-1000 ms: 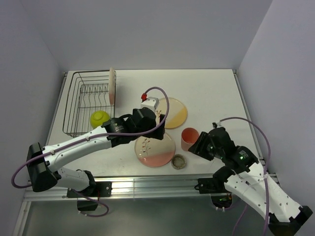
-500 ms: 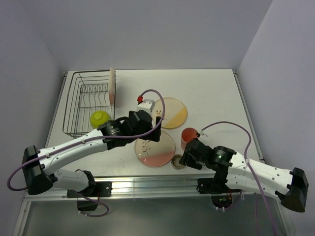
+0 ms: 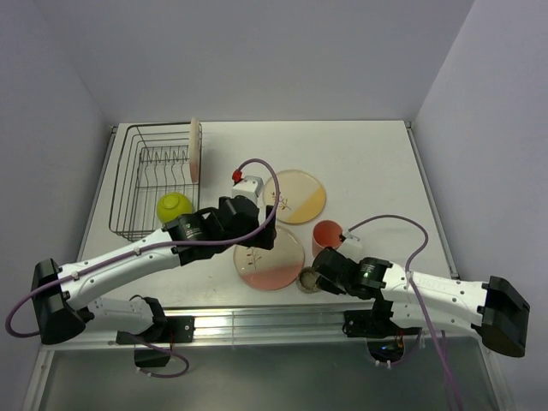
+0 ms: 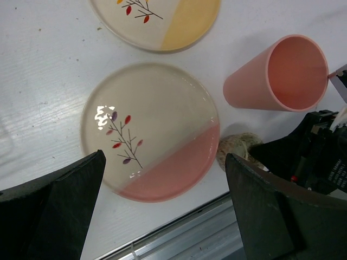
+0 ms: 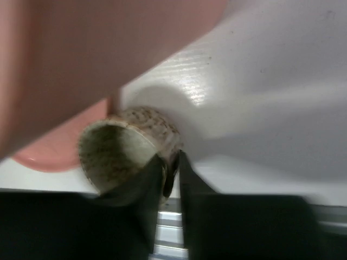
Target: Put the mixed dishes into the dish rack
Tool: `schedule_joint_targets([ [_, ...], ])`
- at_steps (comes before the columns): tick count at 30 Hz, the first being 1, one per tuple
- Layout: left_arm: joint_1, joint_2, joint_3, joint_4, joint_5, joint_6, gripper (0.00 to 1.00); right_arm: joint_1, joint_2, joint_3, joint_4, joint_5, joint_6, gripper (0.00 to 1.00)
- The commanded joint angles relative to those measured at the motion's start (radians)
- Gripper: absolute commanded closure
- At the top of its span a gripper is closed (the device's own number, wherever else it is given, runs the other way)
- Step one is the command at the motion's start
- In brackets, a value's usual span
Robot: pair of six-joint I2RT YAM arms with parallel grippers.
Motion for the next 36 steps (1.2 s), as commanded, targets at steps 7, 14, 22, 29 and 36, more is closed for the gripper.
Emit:
schedule_joint_targets([
  [7, -0.005, -0.105, -0.028, 0.06, 0.043, 0.017, 0.01, 0.158, 0.023, 0.114, -0.12, 0.096, 0.155, 1.0],
  [14, -0.005, -0.148, -0.023, 0.07, 0.056, 0.034, 0.01, 0.267, -0.047, 0.24, -0.292, 0.191, 0.243, 1.0],
  [22, -0.005, -0.229, -0.11, 0.298, 0.424, 0.12, 0.01, 0.295, -0.194, 0.34, -0.26, 0.169, 0.151, 1.0],
  [29, -0.005, -0.3, -0.221, 0.579, 0.729, 0.101, 0.01, 0.29, -0.415, 0.452, -0.203, 0.159, 0.019, 1.0],
  [36, -0.005, -0.338, -0.334, 0.912, 0.942, 0.035, 0.01, 0.29, -0.458, 0.478, -0.108, 0.077, -0.013, 1.0],
])
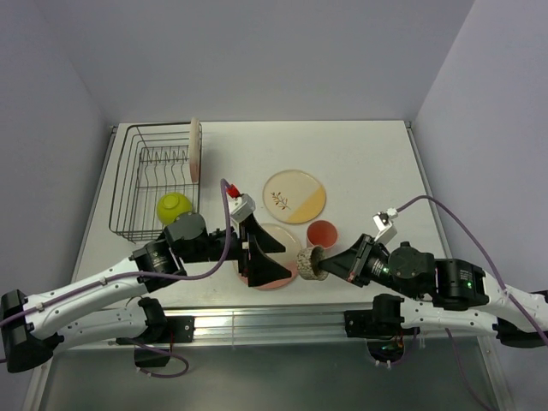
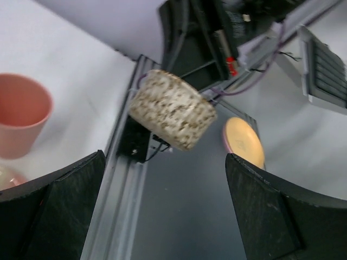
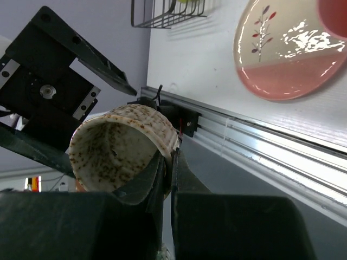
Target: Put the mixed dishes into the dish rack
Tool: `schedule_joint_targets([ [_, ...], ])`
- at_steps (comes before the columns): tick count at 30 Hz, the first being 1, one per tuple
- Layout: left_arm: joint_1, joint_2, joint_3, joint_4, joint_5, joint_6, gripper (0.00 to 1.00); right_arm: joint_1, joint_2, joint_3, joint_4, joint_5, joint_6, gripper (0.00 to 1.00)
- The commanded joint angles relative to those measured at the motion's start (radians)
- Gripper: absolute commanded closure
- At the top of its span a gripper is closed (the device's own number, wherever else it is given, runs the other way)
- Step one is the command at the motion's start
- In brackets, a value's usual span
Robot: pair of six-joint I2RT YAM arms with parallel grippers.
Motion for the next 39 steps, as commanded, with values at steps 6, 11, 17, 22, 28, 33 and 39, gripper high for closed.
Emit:
schedule_joint_targets([
  [6, -0.026, -0.02, -0.036, 0.35, 0.199, -0.037, 0.01, 0.003, 0.064, 0.016, 0.235, -0.124, -0.045, 1.0],
  [11, -0.055, 0.002, -0.01, 0.335, 0.192, -0.015, 0.01, 0.002, 0.124, 0.018, 0.348, -0.193, -0.056, 1.0],
  [17, -0.092, 0.0, -0.01, 0.327, 0.163, 0.015, 0.01, 0.002, 0.138, 0.009, 0.434, -0.253, -0.041, 1.0],
  [22, -0.099, -0.011, -0.013, 0.348, 0.173, 0.02, 0.01, 0.002, 0.114, -0.028, 0.491, -0.27, -0.012, 1.0],
  [28, -0.113, -0.008, -0.009, 0.347, 0.19, 0.026, 0.01, 0.0, 0.078, -0.039, 0.494, -0.24, 0.004, 1.0],
  [33, -0.122, -0.014, -0.005, 0.341, 0.163, 0.032, 0.03, 0.0, 0.072, -0.05, 0.503, -0.236, 0.017, 1.0],
  [39, -0.125, -0.024, 0.007, 0.339, 0.117, 0.035, 0.07, 0.0, 0.104, -0.065, 0.528, -0.26, 0.025, 1.0],
])
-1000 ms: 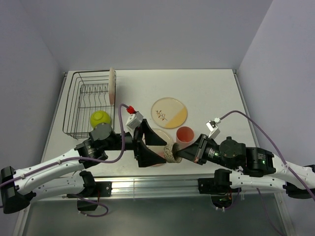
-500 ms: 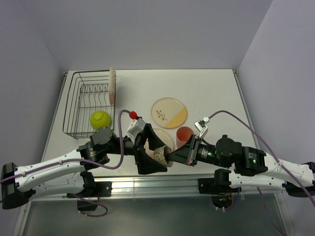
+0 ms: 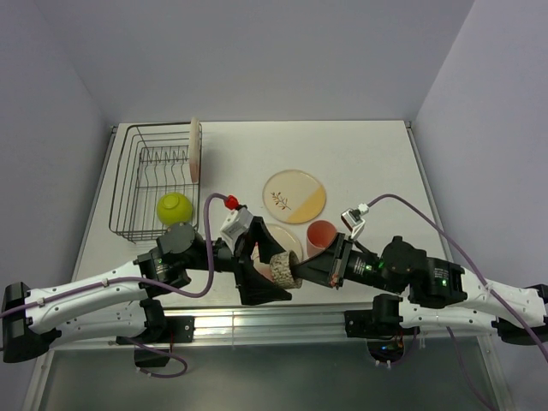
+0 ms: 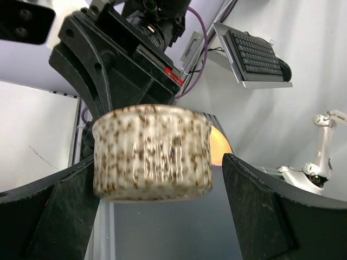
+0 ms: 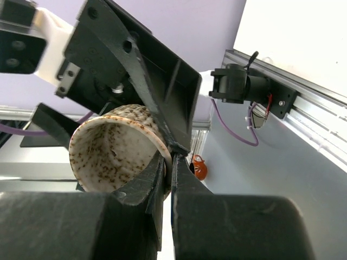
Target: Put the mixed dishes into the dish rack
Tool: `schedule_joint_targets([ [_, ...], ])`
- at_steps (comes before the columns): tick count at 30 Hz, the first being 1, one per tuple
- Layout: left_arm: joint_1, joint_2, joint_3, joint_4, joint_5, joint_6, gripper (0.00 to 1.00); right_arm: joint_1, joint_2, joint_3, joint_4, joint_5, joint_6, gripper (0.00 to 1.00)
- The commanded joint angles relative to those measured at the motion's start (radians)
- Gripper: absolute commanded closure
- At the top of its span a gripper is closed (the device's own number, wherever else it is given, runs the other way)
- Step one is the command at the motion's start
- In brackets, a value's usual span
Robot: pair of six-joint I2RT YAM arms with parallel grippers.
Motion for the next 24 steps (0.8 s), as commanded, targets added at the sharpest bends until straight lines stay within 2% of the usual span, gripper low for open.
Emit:
schedule_joint_targets([
  [1, -0.011, -0.028, 0.035, 0.044, -0.029, 0.019, 0.06, 0.0, 0.013, -0.014, 0.087, -0.005, 0.018, 1.0],
  [10, -0.012, -0.071, 0.021, 0.018, -0.084, 0.03, 0.08, 0.0, -0.016, -0.067, 0.124, 0.001, 0.047, 1.0],
  [19, -0.012, -0.051, 0.026, 0.008, -0.071, 0.031, 0.22, -0.002, -0.013, -0.071, 0.175, 0.006, 0.055, 1.0],
  [22, -0.012, -0.051, 0.027, 0.001, -0.084, 0.033, 0.33, -0.002, -0.01, -0.077, 0.187, 0.004, 0.06, 1.0],
  [23, -0.012, -0.052, 0.032, -0.009, -0.092, 0.033, 0.45, -0.002, -0.01, -0.074, 0.184, 0.006, 0.057, 1.0],
  [24, -0.012, -0.054, 0.038, -0.023, -0.104, 0.034, 0.51, -0.002, -0.008, -0.073, 0.181, 0.006, 0.054, 1.0],
])
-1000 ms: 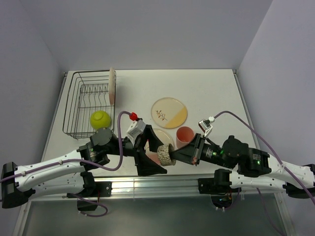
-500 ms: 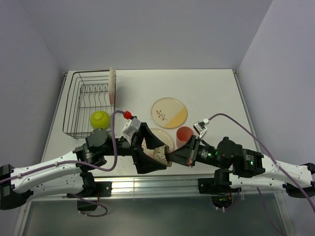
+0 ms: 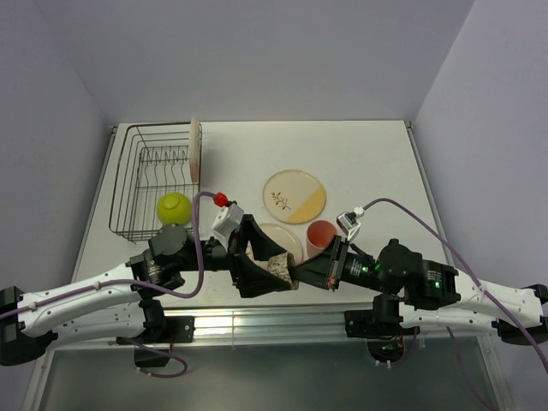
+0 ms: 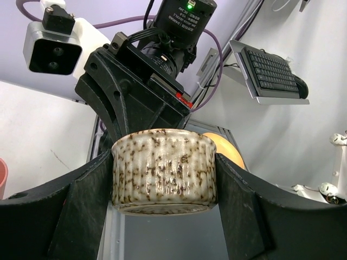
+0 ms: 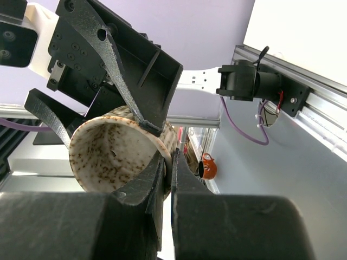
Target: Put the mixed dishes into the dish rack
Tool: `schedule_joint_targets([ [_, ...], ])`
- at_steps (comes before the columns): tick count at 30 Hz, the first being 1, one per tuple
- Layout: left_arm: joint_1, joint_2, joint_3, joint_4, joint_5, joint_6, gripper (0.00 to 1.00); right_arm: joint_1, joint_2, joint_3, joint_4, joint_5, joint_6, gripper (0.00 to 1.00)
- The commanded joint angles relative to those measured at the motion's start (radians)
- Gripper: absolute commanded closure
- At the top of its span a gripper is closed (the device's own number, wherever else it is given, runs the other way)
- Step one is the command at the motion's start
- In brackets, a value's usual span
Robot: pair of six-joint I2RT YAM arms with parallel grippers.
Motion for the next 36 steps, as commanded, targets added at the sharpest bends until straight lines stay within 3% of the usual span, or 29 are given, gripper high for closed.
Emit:
schedule_joint_targets([
  [1, -0.01, -0.01, 0.055, -0.034, -0.022, 0.02, 0.56, -0.002, 0.001, 0.002, 0.063, 0.039, 0.011, 1.0],
  [3, -0.01, -0.017, 0.079, -0.1, -0.095, 0.025, 0.97, 0.0, -0.001, 0.017, 0.037, 0.054, 0.002, 0.95],
  [5, -0.009, -0.03, 0.105, -0.206, -0.204, 0.017, 1.0, -0.002, 0.002, 0.034, -0.009, 0.077, -0.006, 0.77],
  [6, -0.009, -0.049, 0.108, -0.23, -0.23, 0.017, 1.0, 0.0, 0.004, 0.04, -0.022, 0.086, -0.015, 0.53],
  [8, -0.007, -0.076, 0.11, -0.285, -0.287, 0.012, 1.0, 0.0, 0.003, 0.054, -0.069, 0.118, -0.014, 0.28],
  [9, -0.004, -0.103, 0.112, -0.305, -0.337, 0.011, 1.0, 0.0, 0.001, 0.059, -0.089, 0.131, -0.008, 0.1],
  [10, -0.001, -0.117, 0.115, -0.33, -0.367, 0.011, 1.0, 0.0, -0.002, 0.062, -0.127, 0.145, -0.003, 0.02],
  [14, 0.042, -0.192, 0.173, -0.564, -0.534, -0.004, 1.0, 0.0, -0.019, 0.1, -0.287, 0.25, 0.032, 0.0],
  [16, 0.08, -0.208, 0.263, -0.688, -0.676, -0.017, 1.0, -0.002, -0.028, 0.113, -0.362, 0.273, 0.041, 0.0],
  [17, 0.089, -0.22, 0.301, -0.824, -0.741, -0.024, 1.0, 0.0, -0.042, 0.113, -0.377, 0.289, 0.054, 0.0],
  [18, 0.103, -0.226, 0.373, -0.889, -0.887, -0.036, 1.0, -0.002, -0.051, 0.11, -0.397, 0.295, 0.06, 0.0],
  [22, 0.103, -0.277, 0.502, -1.15, -1.269, -0.125, 1.0, -0.002, -0.097, 0.077, -0.401, 0.306, 0.074, 0.0],
  [26, 0.08, -0.202, 0.637, -1.319, -1.451, -0.136, 1.0, -0.002, -0.106, 0.057, -0.396, 0.303, 0.071, 0.01],
  [29, 0.069, -0.073, 0.725, -1.341, -1.459, -0.074, 1.0, -0.002, -0.09, 0.063, -0.401, 0.304, 0.061, 0.01],
  [32, 0.083, -0.009, 0.736, -1.211, -1.453, 0.049, 1.0, 0.0, -0.079, 0.074, -0.411, 0.3, 0.054, 0.01],
  [35, 0.245, 0.056, 0.769, -1.108, -1.258, 0.199, 1.0, -0.002, -0.088, 0.068, -0.422, 0.295, 0.057, 0.01],
  [36, 0.325, 0.117, 0.795, -1.079, -1.061, 0.242, 1.0, -0.002, -0.093, 0.064, -0.424, 0.298, 0.06, 0.01],
])
